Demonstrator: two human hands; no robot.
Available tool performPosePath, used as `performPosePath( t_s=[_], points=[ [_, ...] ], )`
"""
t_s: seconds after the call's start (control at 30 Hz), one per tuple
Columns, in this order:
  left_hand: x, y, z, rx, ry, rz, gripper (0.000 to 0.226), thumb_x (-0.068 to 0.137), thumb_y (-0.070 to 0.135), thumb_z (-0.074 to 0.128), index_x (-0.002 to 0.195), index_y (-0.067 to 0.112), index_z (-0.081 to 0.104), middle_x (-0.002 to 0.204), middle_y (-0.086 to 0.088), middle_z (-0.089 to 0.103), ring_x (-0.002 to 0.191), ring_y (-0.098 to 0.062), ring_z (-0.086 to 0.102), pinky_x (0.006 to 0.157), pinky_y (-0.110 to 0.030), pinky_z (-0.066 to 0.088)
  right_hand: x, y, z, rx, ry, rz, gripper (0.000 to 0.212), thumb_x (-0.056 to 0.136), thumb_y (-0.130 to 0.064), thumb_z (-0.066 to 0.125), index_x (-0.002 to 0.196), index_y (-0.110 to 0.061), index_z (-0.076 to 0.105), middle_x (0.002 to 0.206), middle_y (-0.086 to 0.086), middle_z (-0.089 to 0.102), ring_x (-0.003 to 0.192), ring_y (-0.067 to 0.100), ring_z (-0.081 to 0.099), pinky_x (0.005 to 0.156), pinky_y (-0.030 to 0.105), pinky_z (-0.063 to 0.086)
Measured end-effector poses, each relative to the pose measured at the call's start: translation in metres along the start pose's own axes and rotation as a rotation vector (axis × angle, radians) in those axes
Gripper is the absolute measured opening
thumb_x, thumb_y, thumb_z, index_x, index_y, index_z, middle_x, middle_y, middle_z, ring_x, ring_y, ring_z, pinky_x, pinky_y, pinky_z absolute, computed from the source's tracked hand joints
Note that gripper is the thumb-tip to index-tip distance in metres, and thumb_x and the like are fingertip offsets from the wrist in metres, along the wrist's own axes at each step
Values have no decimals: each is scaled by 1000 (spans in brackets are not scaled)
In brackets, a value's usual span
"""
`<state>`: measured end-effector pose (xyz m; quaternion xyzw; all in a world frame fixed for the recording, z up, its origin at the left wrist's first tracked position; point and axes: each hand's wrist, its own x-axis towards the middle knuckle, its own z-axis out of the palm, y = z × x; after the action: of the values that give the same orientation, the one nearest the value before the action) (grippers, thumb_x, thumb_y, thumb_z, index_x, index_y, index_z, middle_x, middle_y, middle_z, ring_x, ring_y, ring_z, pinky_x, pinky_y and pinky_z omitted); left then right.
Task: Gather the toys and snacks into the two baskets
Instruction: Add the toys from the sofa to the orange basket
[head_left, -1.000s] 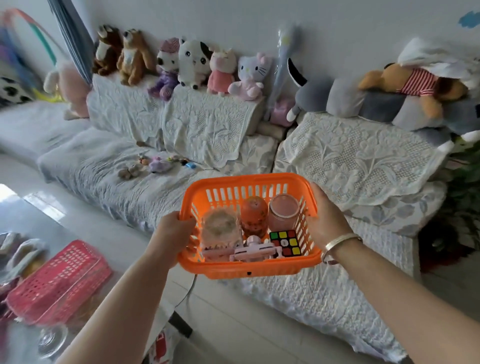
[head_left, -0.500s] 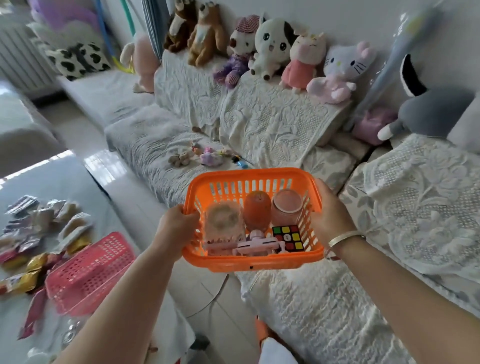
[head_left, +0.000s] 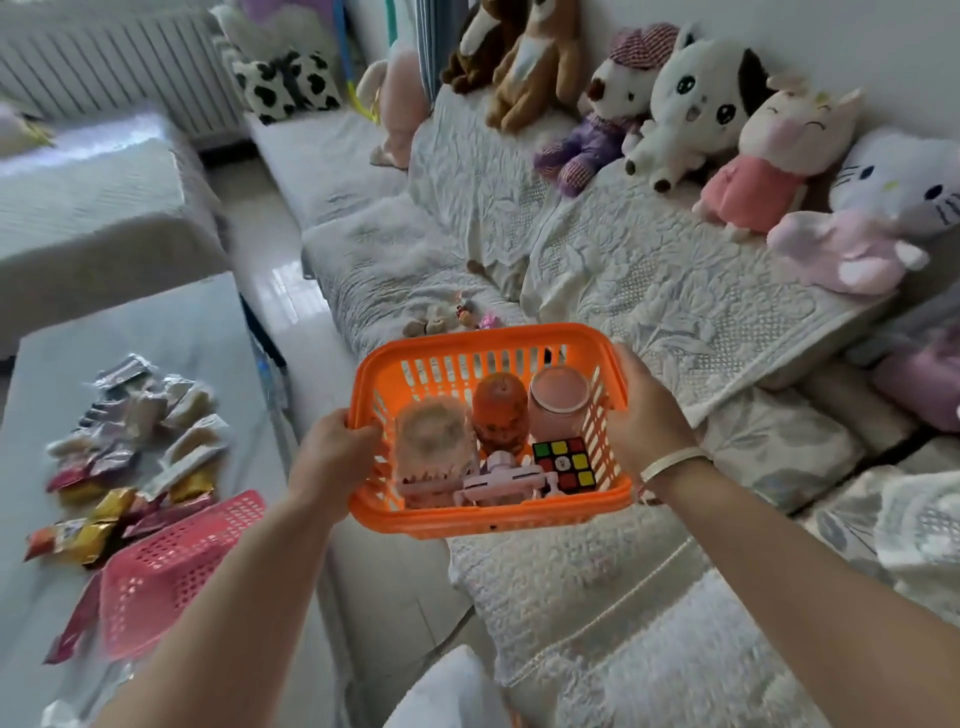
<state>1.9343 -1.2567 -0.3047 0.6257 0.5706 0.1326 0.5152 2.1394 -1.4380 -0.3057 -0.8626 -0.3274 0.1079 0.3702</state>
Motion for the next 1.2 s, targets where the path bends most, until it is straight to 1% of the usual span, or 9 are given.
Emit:
performPosePath(
  t_s=[0.3,0.4,0.53,0.7,0.8,0.9,0.97,1.03,1.2],
  points=[
    [106,20,0,9,-4,-82,9,96,10,53,91,11,61,80,-15,69,61,-28,66,60,-40,58,96,-2,63,11,-44,52,76,82,11,38,148,-25,25,143,5,46,127,26,47,101,35,41],
    [157,29,-6,-12,-9,-88,11,96,7,51,91,9,61,77,-15,67,58,-27,62,57,-39,54,140,-12,93,15,-33,42,77,80,10,38,146,-29,27,135,7,53,121,26,52,97,39,46],
    [238,45,-22,-43,-13,-134,9,96,9,52,92,13,60,81,-17,68,68,-32,65,73,-50,59,202,-33,138,73,-16,47,75,82,11,39,147,-26,28,136,5,52,123,23,50,102,37,43],
    [335,52,-45,-96,-42,-278,18,86,-2,54,100,5,63,79,-19,66,64,-30,63,63,-45,59,271,-55,195,106,-25,45,72,84,11,41,145,-26,31,113,-2,61,96,16,60,79,26,46],
    [381,50,-47,-129,-59,-389,15,84,-4,54,97,1,63,79,-18,65,64,-29,63,59,-38,54,307,-58,220,102,-27,17,73,83,12,41,146,-24,30,133,4,55,115,21,56,95,33,47],
    [414,50,-42,-150,-48,-427,12,85,-2,58,94,6,61,85,-16,66,72,-30,65,65,-44,57,338,-55,241,75,-40,8,73,84,12,40,147,-22,28,143,3,45,124,18,50,101,28,41],
    [435,53,-35,-178,-62,-442,10,89,2,59,97,8,58,92,-15,66,79,-32,66,72,-49,57,358,-48,254,54,-54,9,74,83,11,41,147,-23,28,136,6,52,98,14,60,87,26,44],
    [450,53,-28,-202,-100,-453,21,92,6,60,109,12,51,97,-15,64,82,-35,65,72,-51,56,377,-37,265,40,-67,11,75,82,9,41,148,-24,27,129,12,57,81,11,52,79,26,43],
    [491,34,5,-204,-95,-471,19,96,4,53,114,12,50,91,-15,64,78,-36,65,60,-47,53,425,0,307,-65,-124,-4,74,82,6,42,148,-22,25,132,15,54,100,24,57,87,34,47]
  ],
)
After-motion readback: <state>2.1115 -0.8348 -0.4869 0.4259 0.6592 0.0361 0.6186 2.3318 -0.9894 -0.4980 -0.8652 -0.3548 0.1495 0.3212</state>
